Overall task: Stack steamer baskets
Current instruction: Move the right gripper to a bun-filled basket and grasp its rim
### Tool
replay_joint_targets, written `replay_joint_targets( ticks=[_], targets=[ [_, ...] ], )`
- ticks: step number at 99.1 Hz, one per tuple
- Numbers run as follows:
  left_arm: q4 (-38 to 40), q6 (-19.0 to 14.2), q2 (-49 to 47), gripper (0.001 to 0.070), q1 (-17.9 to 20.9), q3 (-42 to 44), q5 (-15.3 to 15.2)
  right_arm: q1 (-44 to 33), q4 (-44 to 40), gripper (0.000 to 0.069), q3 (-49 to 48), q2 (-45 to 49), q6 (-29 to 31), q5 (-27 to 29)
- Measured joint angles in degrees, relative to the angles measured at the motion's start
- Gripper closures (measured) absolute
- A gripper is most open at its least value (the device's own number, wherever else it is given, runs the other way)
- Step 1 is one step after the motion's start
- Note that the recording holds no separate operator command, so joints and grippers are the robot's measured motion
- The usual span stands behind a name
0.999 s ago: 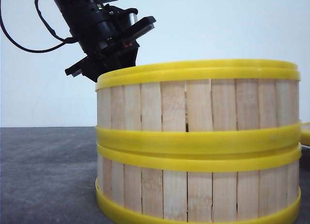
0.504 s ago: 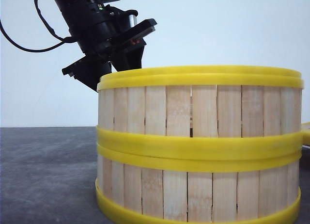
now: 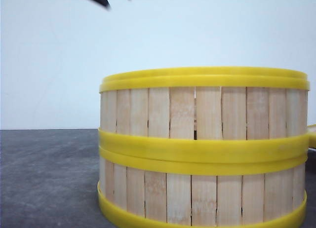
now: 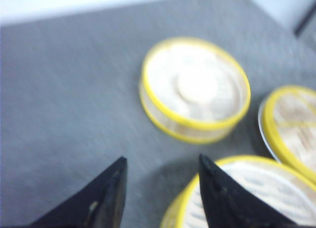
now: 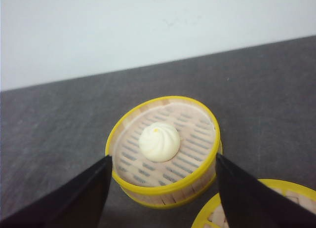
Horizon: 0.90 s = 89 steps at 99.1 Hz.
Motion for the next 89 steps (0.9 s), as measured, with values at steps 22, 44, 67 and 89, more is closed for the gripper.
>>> replay_joint_targets(
  ticks=[22,44,67,89],
  targets=[
    [-1.7,1.4,-13.1,0.0441,0.0,-2.4,-8.2,0.0,-1.8,0.028,6.8,14.2,0.3,-0.1],
    [-1.0,1.3,-28.1,0.0441,0.1,-16.7,-9.1,-0.6,-1.8,0.028,12.5,28.8,0.5,-0.1],
    [-9.8,-3.9,-40.4,0.0441,0.0,-25.3,-9.1,-0.9,0.3,0.0285,16.9,42.1,1.5,3.1],
    [-11.9,-5.2,-46.0,0.0441,0.0,-25.1,-9.1,-0.9,2.9,0.0363,19.8,50.4,3.1,4.6]
  ],
)
